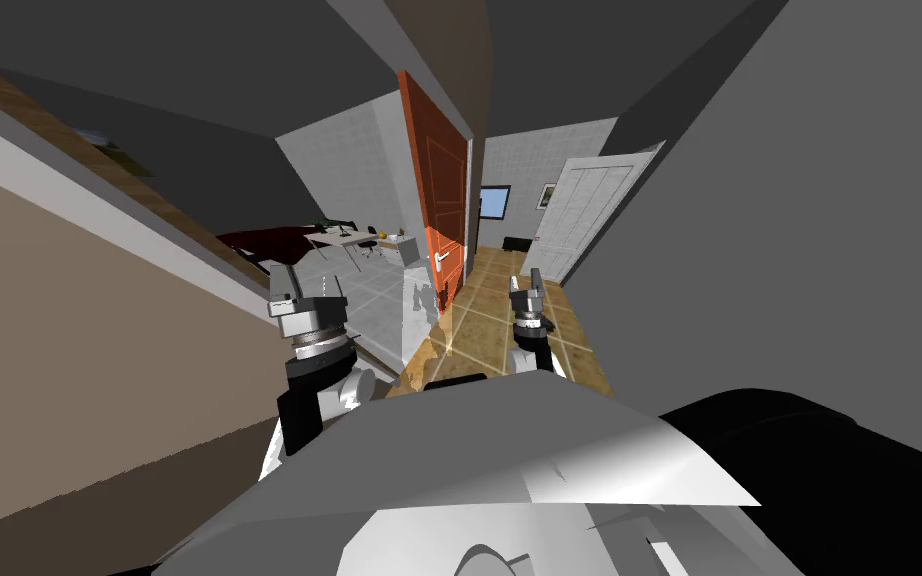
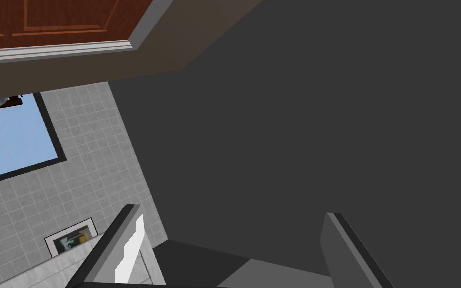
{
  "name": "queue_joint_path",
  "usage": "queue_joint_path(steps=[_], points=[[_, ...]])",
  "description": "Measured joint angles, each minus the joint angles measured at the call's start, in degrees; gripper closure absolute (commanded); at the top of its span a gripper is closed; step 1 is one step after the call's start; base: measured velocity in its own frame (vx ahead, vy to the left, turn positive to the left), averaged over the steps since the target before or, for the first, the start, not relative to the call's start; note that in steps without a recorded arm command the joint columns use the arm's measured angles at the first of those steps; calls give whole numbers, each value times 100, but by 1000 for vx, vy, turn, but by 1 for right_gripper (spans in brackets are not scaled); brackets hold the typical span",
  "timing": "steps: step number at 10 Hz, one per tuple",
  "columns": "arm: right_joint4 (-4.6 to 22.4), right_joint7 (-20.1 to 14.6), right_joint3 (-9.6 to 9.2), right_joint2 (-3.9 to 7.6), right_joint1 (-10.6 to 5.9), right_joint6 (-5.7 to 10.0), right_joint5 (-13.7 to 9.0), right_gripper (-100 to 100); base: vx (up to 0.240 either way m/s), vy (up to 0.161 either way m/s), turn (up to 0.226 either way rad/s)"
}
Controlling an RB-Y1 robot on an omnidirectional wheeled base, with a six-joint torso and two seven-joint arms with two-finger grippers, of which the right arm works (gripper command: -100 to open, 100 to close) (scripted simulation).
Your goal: Push the door open
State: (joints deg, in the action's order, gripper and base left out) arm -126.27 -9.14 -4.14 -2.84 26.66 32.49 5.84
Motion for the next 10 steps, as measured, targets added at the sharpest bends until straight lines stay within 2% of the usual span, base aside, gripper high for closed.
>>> queue_joint_path(steps=[3,5,8,10], points=[[339,-26,25,166,-214,-39,-40,-100,116,-74,132],[545,-25,16,218,-331,-32,-47,-100,85,-56,111],[1039,-29,31,334,-626,-17,-78,-100,118,-91,148],[1255,-37,21,402,-758,-55,-93,-100,85,-69,110]])
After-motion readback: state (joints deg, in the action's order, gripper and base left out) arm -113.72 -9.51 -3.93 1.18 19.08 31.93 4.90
